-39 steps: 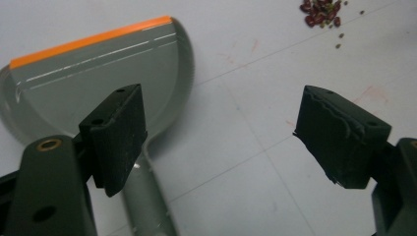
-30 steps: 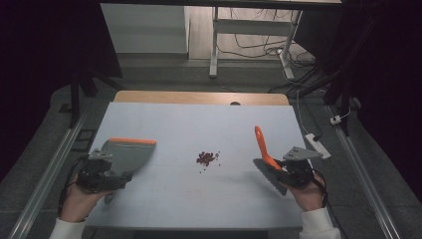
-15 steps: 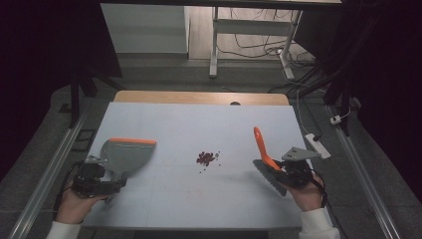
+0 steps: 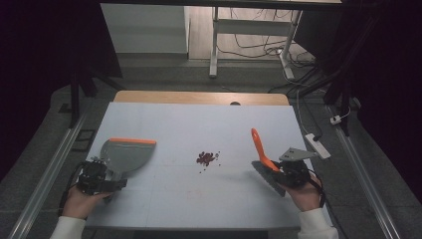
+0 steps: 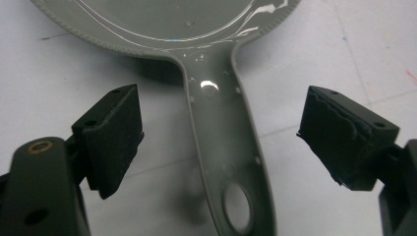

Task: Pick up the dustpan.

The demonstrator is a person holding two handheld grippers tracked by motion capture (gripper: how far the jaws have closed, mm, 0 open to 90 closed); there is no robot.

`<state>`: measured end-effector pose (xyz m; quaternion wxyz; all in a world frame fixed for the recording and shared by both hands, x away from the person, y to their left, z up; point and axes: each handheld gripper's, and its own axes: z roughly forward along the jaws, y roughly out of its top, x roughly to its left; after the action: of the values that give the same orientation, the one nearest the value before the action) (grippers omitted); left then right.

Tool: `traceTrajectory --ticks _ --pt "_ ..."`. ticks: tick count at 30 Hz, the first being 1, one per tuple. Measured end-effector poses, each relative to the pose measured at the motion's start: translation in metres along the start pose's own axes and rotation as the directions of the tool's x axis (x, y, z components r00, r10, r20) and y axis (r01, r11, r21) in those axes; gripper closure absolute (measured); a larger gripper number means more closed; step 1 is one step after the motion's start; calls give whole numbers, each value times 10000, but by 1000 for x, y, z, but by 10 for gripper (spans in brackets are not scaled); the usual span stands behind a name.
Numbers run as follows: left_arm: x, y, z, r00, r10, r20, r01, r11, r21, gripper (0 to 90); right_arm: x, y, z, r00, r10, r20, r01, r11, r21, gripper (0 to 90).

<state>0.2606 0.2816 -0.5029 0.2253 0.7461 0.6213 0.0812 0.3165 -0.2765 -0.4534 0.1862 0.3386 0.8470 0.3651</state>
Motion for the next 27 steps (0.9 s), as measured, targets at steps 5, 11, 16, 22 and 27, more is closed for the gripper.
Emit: traceTrajectory --ticks 5,11,16,22,27 --pt "6 5 9 9996 -273 -51 273 9996 33 214 1 0 0 10000 -76 -2 76 10000 31 699" --pt "9 6 17 9983 -521 265 518 9986 116 267 0 -1 0 10000 -5 54 5 10000 53 698" --pt "9 8 20 9974 -652 296 651 9979 56 313 0 -1 1 10000 -78 60 77 9999 77 698" --pt "11 10 22 9954 -862 412 863 9963 -24 448 0 -1 1 10000 -41 79 40 10000 89 698" --pt "14 9 23 9935 -939 637 942 9955 -23 529 0 -2 1 9999 -95 87 94 9999 114 698"
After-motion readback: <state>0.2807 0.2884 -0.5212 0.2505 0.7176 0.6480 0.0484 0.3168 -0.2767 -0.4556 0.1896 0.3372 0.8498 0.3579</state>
